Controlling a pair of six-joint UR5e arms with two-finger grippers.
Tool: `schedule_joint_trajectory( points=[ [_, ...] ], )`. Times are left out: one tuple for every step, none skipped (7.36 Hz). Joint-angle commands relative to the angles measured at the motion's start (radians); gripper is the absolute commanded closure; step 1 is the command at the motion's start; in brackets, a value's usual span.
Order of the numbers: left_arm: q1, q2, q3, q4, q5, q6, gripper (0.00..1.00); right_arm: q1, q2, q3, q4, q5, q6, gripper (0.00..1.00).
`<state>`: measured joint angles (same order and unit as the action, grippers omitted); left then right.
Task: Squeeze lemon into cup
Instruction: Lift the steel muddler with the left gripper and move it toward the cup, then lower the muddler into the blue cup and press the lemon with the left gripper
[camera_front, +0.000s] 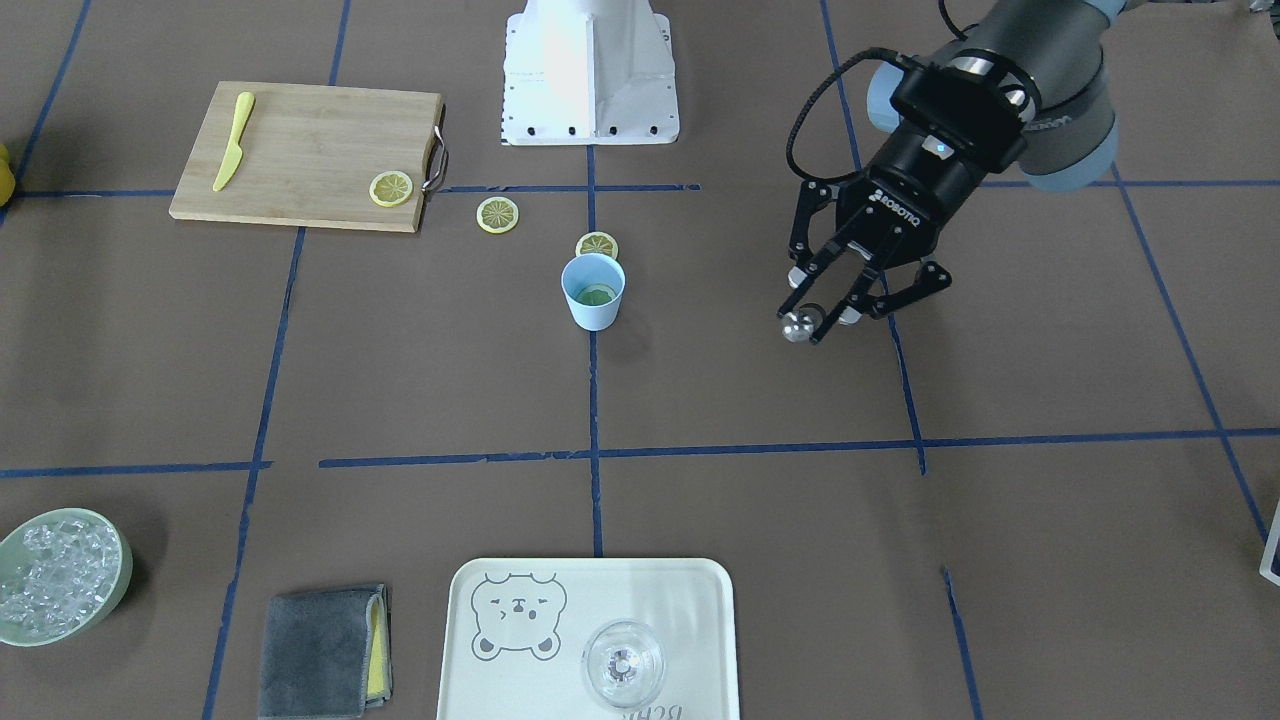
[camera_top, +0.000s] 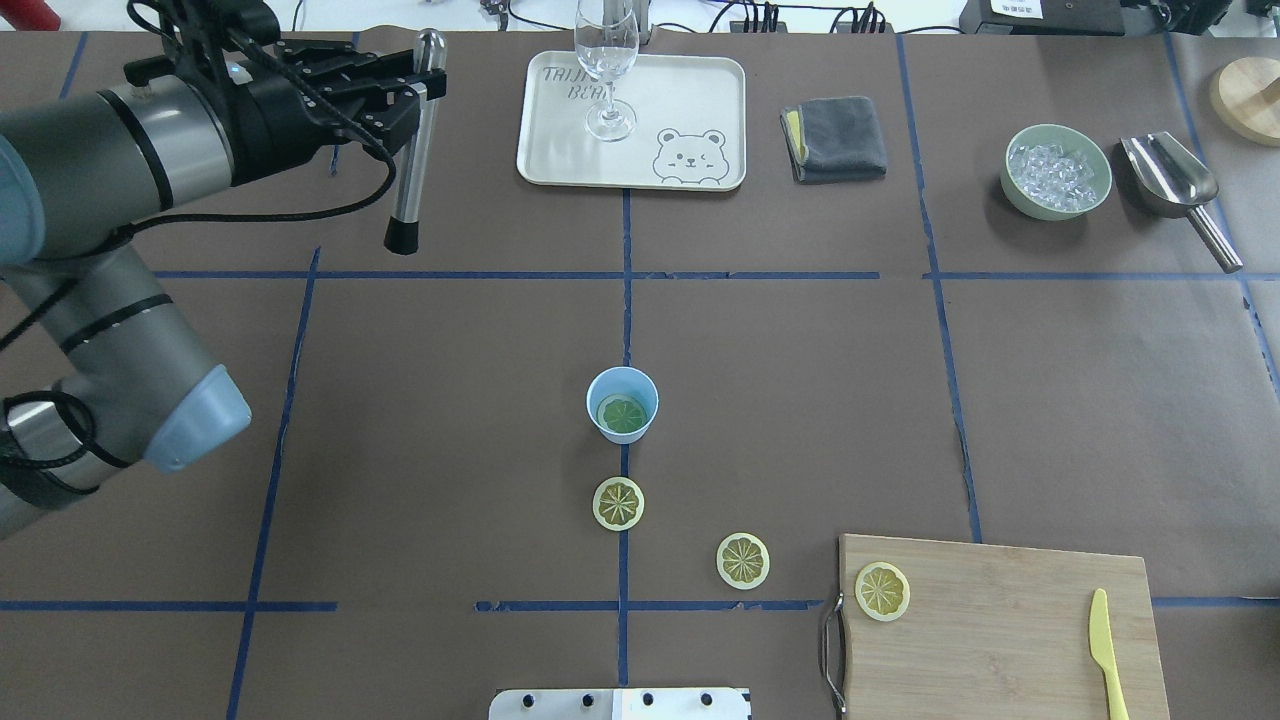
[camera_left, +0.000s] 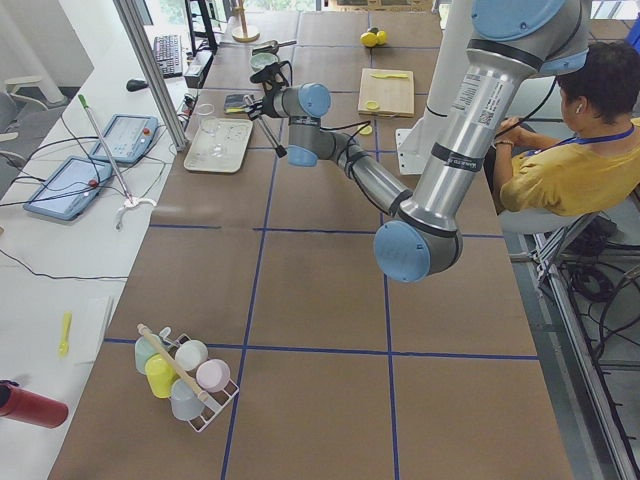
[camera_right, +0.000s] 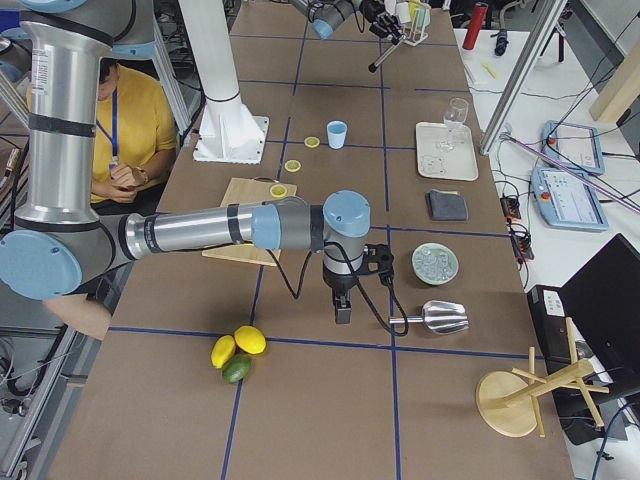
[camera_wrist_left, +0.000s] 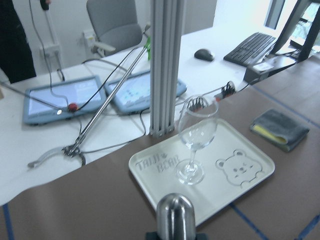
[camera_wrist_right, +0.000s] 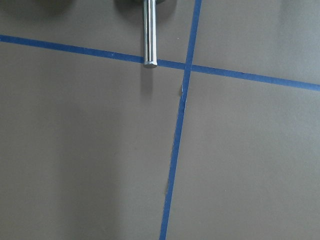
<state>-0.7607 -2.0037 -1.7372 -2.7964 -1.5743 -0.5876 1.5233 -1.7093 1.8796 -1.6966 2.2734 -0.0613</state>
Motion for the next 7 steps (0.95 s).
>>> schedule_joint_trajectory(
  points=[
    [0.218, -0.103, 0.083, -0.197, 0.204, 0.066, 1.0, 0.009, -0.003, -0.007, 0.0, 0.0, 0.002, 0.0],
    [0.266, -0.137, 0.167, -0.338, 0.242, 0.074, 1.0, 0.011, -0.004, -0.013, 0.0, 0.002, -0.002, 0.0],
    [0.291, -0.141, 0.248, -0.512, 0.238, 0.163, 1.0, 0.011, -0.004, -0.019, 0.0, 0.005, -0.002, 0.0],
    [0.337, -0.147, 0.292, -0.611, 0.24, 0.28, 1.0, 0.011, -0.001, -0.019, 0.0, 0.006, 0.001, 0.0],
    [0.34, -0.147, 0.304, -0.623, 0.235, 0.31, 1.0, 0.011, 0.002, -0.02, 0.0, 0.006, 0.002, 0.0],
    [0.359, -0.147, 0.309, -0.638, 0.234, 0.312, 1.0, 0.012, 0.002, -0.019, 0.0, 0.008, 0.002, 0.0],
    [0.38, -0.15, 0.311, -0.656, 0.235, 0.313, 1.0, 0.012, 0.002, -0.02, 0.0, 0.008, 0.002, 0.0]
  ],
)
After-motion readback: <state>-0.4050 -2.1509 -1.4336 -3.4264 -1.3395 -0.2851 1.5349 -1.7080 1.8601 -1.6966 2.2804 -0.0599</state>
